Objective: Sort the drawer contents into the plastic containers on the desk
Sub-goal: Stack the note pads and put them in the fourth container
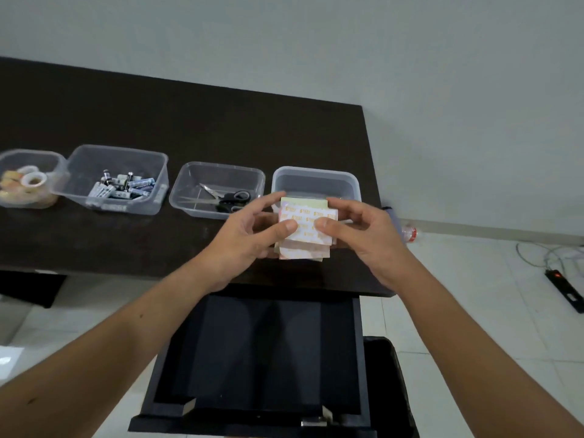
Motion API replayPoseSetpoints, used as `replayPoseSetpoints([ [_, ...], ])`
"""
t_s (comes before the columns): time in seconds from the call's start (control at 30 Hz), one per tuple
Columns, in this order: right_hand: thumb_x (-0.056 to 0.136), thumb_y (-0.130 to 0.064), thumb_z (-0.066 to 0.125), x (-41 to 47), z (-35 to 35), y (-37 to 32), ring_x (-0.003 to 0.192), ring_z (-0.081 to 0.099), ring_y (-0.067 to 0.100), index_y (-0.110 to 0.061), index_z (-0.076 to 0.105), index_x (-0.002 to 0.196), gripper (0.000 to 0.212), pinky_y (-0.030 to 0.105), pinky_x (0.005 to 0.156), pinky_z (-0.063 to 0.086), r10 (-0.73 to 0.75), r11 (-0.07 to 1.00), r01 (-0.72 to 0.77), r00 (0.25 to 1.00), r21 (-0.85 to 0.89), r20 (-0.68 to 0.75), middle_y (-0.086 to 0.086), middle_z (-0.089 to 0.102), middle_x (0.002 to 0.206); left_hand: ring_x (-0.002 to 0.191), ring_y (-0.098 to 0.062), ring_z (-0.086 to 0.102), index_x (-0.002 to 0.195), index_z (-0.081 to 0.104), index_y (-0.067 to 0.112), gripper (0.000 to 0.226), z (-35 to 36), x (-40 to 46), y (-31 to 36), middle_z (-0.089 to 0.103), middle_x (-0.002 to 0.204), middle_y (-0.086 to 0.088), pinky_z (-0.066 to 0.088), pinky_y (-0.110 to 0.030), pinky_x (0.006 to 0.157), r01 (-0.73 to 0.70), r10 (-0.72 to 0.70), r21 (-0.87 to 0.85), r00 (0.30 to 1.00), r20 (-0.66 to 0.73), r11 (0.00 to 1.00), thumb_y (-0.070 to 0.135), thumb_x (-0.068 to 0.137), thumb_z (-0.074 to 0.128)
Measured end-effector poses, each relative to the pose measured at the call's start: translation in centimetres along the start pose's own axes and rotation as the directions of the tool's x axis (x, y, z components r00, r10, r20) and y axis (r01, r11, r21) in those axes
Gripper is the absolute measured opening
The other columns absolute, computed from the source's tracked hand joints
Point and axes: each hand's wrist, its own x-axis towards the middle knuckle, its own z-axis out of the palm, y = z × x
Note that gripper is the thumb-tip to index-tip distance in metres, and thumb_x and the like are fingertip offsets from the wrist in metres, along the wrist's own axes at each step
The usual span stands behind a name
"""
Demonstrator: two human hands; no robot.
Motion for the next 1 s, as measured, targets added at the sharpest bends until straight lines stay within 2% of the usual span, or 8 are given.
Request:
replayPoseSetpoints([
  [0.13,0.086,-0.026,0.083,3.8,-1.2,-1.6,0.108,0.074,0.013,-0.025,0.072,0.125,0.041,0.035,0.084,0.065,-0.01,1.0,0.009,1.0,-0.014,-0.018,-0.011,0.075,0.105,0.119,-0.022,0.072,0.152,0.053,0.027,0.074,-0.4,3.8,2.5,0.06,0.141,-0.012,0.063,-0.046,0.093,-0.016,0.016,0.01,1.0,0.014,1.0,0.032,0.083,0.078],
  [0.27,0.088,-0.024,0.083,6.9,-2.3,-2.5,0.109,0.074,0.015,-0.019,0.069,0.133,0.048,0.033,0.084,0.065,0.008,1.0,-0.009,0.998,-0.027,-0.061,-0.003,0.074,0.115,0.118,-0.013,0.069,0.153,0.05,0.024,0.055,0.2,7.2,3.9,0.063,0.138,0.001,0.061,-0.029,0.089,-0.014,0.013,0.117,1.0,0.008,0.993,0.027,0.101,0.065],
  [0.37,0.088,-0.024,0.083,8.5,-2.8,-2.3,0.107,0.074,0.017,-0.02,0.069,0.132,0.046,0.028,0.08,0.064,0.058,0.996,-0.063,0.996,-0.061,-0.073,-0.002,0.074,0.115,0.122,-0.014,0.067,0.144,0.057,0.025,0.038,0.7,9.8,3.8,0.068,0.134,0.002,0.057,-0.036,0.101,0.004,-0.008,0.293,1.0,0.013,0.956,0.026,0.106,0.059],
  [0.43,0.087,-0.026,0.084,9.4,-2.9,-1.7,0.107,0.073,0.018,-0.019,0.068,0.133,0.049,0.027,0.077,0.064,0.1,0.987,-0.108,0.993,-0.122,-0.065,0.001,0.071,0.117,0.117,-0.013,0.068,0.143,0.055,0.023,0.036,0.9,11.0,3.8,0.068,0.133,0.0,0.059,-0.034,0.099,0.075,-0.086,0.373,0.996,0.013,0.925,0.022,0.107,0.058],
  [0.53,0.088,-0.03,0.083,10.4,-3.0,-0.9,0.106,0.071,0.016,-0.017,0.066,0.136,0.053,0.028,0.08,0.065,0.143,0.952,-0.145,0.989,-0.268,-0.028,-0.003,0.07,0.114,0.108,-0.01,0.066,0.142,0.053,0.022,0.034,1.4,11.9,3.7,0.068,0.127,0.0,0.057,-0.029,0.089,0.149,-0.176,0.495,0.984,0.009,0.856,0.021,0.108,0.056],
  [0.63,0.091,-0.035,0.081,11.5,-3.0,-0.9,0.104,0.072,0.013,-0.018,0.066,0.133,0.048,0.037,0.094,0.063,0.194,0.892,-0.154,0.979,-0.424,0.054,-0.008,0.071,0.111,0.101,-0.007,0.059,0.142,0.048,0.022,0.036,1.3,12.6,3.4,0.062,0.127,0.002,0.049,-0.023,0.078,0.207,-0.237,0.562,0.971,-0.02,0.801,0.024,0.107,0.057],
  [0.8,0.093,-0.034,0.078,12.3,-2.7,-0.8,0.11,0.066,0.016,-0.012,0.063,0.138,0.052,0.037,0.1,0.056,0.26,0.781,-0.146,0.96,-0.607,0.105,-0.002,0.067,0.119,0.112,-0.019,0.058,0.141,0.044,0.019,0.046,1.4,13.2,2.9,0.055,0.131,0.001,0.052,-0.036,0.091,0.214,-0.283,0.776,0.958,-0.047,0.594,0.029,0.102,0.066],
  [1.0,0.094,-0.033,0.076,12.4,-2.4,-1.0,0.108,0.059,0.01,-0.016,0.062,0.138,0.049,0.03,0.095,0.049,0.3,0.717,-0.132,0.945,-0.685,0.131,-0.004,0.065,0.124,0.11,-0.021,0.062,0.135,0.049,0.017,0.051,1.4,13.8,2.8,0.06,0.127,-0.003,0.055,-0.037,0.092,0.181,-0.277,0.866,0.96,-0.051,0.466,0.031,0.094,0.076],
])
